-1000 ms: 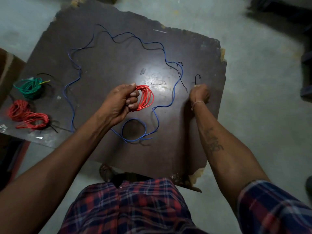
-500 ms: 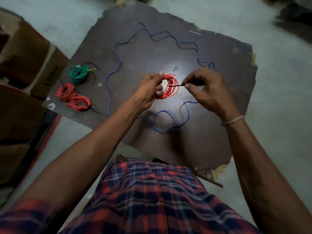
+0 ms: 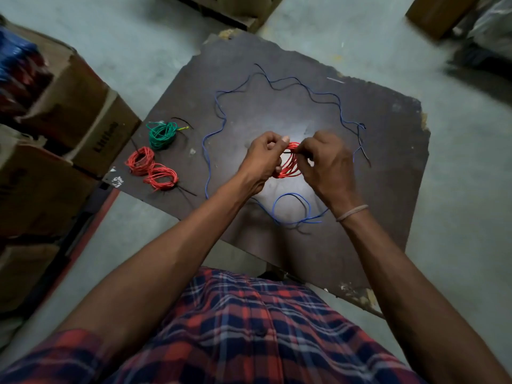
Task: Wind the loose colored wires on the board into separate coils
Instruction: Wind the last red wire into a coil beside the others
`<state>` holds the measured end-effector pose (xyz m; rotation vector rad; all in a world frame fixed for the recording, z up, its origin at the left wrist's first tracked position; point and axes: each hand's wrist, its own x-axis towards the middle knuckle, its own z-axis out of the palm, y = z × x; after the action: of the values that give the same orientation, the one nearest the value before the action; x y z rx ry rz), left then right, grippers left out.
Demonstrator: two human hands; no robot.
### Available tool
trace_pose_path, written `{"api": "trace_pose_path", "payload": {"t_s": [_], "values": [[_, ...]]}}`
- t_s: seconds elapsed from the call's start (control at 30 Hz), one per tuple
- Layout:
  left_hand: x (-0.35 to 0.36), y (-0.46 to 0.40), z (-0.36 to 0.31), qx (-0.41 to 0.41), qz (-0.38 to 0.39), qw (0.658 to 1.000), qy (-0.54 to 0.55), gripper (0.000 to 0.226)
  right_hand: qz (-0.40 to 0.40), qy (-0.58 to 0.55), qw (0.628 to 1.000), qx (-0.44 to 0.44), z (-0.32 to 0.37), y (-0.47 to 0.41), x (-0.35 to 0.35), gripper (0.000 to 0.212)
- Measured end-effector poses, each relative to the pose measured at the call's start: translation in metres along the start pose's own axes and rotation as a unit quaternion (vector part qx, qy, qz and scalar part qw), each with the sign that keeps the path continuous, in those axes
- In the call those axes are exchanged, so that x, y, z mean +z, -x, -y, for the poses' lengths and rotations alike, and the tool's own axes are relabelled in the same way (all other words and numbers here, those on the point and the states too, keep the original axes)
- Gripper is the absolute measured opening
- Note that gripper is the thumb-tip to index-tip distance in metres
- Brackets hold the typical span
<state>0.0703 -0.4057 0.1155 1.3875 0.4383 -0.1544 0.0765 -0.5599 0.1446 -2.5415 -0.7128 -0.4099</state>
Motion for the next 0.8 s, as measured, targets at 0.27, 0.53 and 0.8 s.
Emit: {"api": "trace_pose_path", "payload": {"t_s": [0.27,0.53,0.8], "values": [[-0.02,0.011,-0.01,-0.002,-0.004,1.0,0.016,0.017,-0.104,0.058,0.992,-0.033,0.04,0.011,0.012,0.011],[-0.04,0.021,-0.02,0.018,-0.024,0.998,0.052,0.015,-0.127,-0.17,0.973,0.085,0.065,0.004,0.004,0.009],[-0.052,0.033,-0.032,-0.018,-0.032,0.994,0.101,0.013,-0.108,-0.465,0.819,0.318,0.075,-0.009,0.008,0.048]]}}
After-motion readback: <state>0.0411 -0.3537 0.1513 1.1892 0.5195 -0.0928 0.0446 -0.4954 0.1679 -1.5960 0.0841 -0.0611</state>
